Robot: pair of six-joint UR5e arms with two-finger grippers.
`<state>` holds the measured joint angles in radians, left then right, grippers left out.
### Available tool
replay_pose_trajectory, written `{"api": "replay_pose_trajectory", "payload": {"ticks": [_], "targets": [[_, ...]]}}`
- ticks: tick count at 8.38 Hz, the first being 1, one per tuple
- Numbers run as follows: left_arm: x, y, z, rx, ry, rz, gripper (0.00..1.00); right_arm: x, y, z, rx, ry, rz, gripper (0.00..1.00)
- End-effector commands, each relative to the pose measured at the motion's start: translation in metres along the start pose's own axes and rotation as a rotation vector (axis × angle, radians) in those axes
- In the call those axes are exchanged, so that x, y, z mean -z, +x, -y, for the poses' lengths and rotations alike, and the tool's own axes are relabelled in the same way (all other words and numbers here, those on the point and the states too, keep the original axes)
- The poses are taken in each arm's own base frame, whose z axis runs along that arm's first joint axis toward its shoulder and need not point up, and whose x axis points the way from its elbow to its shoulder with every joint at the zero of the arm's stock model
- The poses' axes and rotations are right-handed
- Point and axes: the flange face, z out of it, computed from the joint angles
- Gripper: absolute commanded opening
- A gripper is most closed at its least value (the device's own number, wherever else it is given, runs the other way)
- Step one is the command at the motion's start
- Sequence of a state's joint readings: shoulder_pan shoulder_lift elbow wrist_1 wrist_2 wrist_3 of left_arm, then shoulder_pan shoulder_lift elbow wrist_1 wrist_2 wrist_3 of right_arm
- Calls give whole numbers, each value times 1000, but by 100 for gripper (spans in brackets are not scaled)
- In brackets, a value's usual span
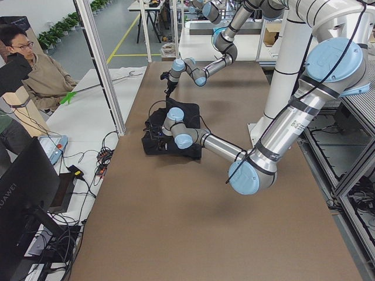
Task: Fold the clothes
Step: 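Lay the hem down near the collar and open both grippers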
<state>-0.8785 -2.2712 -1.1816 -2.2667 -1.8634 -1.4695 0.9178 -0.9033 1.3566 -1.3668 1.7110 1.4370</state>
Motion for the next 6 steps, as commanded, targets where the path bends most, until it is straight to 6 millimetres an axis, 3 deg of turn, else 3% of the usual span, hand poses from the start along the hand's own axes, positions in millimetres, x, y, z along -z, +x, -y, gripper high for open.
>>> {"api": "replay_pose_trajectory", "payload": {"ticks": [1, 2, 3, 4, 5, 6], "targets": [[-4, -6, 9, 4, 11, -4, 19, 13, -16, 3, -77, 25, 93, 30], [-2, -7, 14, 8, 18, -4, 31, 18, -22, 4, -125, 34, 137, 59], [-1, -9, 19, 11, 23, -3, 35, 27, -31, 4, -175, 32, 163, 69], [-1, -10, 19, 11, 28, -3, 37, 35, -37, 3, -227, 27, 200, 72], [1, -10, 21, 12, 31, -6, 37, 42, -30, 1, -261, 17, 231, 72], [4, -6, 19, 22, 30, -16, 44, 50, 6, -7, -257, 10, 245, 72]]}}
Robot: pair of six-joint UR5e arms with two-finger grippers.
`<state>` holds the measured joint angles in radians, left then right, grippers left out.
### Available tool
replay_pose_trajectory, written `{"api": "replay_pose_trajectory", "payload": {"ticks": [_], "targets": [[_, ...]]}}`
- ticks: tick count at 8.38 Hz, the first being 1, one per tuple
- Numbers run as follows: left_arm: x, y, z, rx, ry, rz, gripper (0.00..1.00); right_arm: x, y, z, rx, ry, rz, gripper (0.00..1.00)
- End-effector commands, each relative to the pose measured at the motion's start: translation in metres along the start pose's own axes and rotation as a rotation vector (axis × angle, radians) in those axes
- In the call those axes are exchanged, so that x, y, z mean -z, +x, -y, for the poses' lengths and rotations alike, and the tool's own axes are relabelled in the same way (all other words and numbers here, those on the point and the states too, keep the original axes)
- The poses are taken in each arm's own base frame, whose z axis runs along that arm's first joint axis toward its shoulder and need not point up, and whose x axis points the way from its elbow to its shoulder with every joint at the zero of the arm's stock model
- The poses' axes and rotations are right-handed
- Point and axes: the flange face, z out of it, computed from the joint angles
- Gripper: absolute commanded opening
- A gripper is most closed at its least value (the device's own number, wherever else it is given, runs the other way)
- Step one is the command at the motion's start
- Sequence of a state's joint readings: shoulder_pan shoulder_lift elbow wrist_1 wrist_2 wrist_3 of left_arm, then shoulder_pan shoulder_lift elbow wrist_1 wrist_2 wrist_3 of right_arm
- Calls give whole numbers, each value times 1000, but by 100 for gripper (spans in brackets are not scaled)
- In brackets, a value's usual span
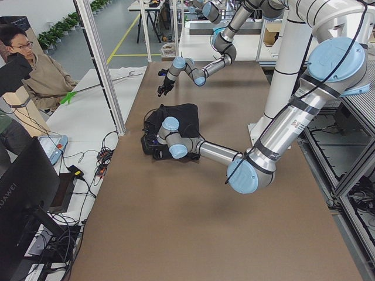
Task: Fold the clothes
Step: 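Lay the hem down near the collar and open both grippers, then move the right gripper to the folded edge nearest the robot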
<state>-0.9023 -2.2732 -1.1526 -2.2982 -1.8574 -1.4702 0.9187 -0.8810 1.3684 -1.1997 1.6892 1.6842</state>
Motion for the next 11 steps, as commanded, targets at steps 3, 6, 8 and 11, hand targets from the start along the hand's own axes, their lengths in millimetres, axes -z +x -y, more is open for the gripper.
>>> {"api": "replay_pose_trajectory", "payload": {"ticks": [3, 6, 8, 11], "targets": [[7, 4, 2, 3, 7, -17, 55, 30, 144, -78, 49, -128, 19, 72], [8, 5, 1, 1, 8, -18, 56, 14, 200, -139, 21, -215, -13, 70], [6, 6, 3, 2, 42, -13, 56, 9, 212, -172, 54, -246, -36, 69], [6, 3, 3, 3, 50, -9, 56, 3, 218, -168, 57, -238, -49, 29]]}}
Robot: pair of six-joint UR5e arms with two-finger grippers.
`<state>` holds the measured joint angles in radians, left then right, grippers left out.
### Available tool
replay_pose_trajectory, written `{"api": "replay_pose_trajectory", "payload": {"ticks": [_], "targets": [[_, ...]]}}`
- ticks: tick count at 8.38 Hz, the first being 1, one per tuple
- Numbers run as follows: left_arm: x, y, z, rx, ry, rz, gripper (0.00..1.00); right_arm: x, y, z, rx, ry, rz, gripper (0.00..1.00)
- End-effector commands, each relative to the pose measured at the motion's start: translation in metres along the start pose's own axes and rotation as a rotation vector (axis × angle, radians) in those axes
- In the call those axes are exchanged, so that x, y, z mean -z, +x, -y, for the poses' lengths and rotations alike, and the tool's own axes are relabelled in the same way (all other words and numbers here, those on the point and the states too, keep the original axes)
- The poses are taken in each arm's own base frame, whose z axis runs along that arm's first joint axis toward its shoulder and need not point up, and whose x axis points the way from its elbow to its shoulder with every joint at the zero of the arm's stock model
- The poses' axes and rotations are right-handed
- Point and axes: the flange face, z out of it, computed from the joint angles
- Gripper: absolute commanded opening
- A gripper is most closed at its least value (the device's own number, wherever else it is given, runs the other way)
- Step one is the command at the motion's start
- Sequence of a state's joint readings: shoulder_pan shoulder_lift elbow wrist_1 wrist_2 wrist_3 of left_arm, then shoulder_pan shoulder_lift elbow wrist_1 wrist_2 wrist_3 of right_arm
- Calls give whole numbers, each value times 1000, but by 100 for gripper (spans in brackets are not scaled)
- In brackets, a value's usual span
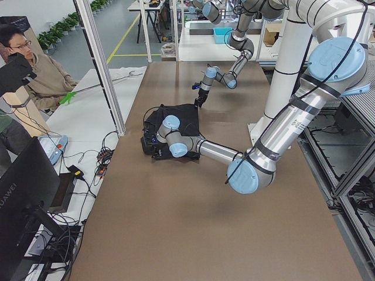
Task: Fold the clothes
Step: 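Move the right gripper to the folded edge nearest the robot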
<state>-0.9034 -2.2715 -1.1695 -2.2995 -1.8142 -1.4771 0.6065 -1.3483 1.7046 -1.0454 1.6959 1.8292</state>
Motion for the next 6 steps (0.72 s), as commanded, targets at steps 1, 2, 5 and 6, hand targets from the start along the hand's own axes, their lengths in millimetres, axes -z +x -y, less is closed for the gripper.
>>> {"api": "replay_pose_trajectory", "payload": {"ticks": [1, 2, 5, 6], "targets": [[-1, -1, -2, -2, 3, 3, 56, 1, 0, 2, 3, 1, 1, 0], [-1, -1, -2, -2, 3, 3, 56, 5, -1, 4, 3, -2, 7, 0], [-2, 2, -2, 5, 20, 3, 56, 82, -16, -11, -4, -36, 50, 0], [-2, 2, -3, 6, 19, 3, 56, 128, -25, -34, 6, -91, 29, 0]]}}
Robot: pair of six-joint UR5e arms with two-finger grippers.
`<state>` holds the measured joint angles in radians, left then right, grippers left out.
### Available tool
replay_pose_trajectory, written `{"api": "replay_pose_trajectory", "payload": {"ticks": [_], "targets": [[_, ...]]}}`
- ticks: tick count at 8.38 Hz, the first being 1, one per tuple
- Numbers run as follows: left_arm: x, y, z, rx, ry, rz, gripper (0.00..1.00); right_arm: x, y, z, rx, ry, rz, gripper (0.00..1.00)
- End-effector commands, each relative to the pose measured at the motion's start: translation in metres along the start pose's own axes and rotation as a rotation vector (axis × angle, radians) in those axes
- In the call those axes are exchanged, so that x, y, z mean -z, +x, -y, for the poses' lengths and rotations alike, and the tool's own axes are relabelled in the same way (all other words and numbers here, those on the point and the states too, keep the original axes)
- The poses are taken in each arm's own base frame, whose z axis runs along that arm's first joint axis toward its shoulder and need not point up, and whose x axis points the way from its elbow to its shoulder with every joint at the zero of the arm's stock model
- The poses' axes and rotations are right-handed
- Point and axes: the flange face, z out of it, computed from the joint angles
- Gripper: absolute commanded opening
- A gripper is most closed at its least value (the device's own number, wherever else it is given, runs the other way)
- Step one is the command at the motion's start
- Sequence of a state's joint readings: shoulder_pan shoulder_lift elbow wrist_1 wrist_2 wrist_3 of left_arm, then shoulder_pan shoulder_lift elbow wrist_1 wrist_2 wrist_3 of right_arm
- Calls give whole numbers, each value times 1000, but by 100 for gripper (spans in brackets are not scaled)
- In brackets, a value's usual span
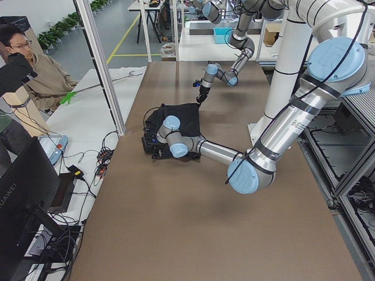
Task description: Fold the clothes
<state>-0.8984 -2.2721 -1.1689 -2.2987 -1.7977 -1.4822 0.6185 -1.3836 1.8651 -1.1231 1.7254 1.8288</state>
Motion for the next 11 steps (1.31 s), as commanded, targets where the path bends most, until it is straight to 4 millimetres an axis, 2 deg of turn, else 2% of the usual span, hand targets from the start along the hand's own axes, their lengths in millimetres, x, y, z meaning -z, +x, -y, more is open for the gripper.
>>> {"api": "replay_pose_trajectory", "payload": {"ticks": [1, 2, 4, 5, 6, 7, 8, 9, 10, 11], "targets": [[0, 2, -1, 4, 7, -1, 56, 109, -16, -65, 22, -196, -73, 0], [0, 2, -1, 4, 4, -3, 56, 133, -13, -96, 45, -329, -108, 0], [1, 5, -1, 3, 3, -7, 56, 153, 5, -142, 82, -612, -193, 0], [6, 15, -2, 1, 0, -23, 56, 161, 11, -163, 103, -734, -231, 31], [21, 27, -2, -4, 0, -51, 56, 160, 18, -189, 137, -783, -259, 99], [34, 31, -5, -8, -3, -76, 56, 156, 21, -195, 144, -793, -270, 95], [46, 31, -12, -10, -40, -101, 56, 153, 20, -195, 142, -789, -272, 95], [69, 18, -24, 24, -79, -133, 56, 154, 16, -191, 139, -781, -261, 95], [92, 0, -52, 22, -119, -163, 59, 155, 13, -182, 131, -759, -244, 95], [109, -24, -91, 6, -158, -177, 61, 154, 4, -160, 122, -671, -196, 95]]}}
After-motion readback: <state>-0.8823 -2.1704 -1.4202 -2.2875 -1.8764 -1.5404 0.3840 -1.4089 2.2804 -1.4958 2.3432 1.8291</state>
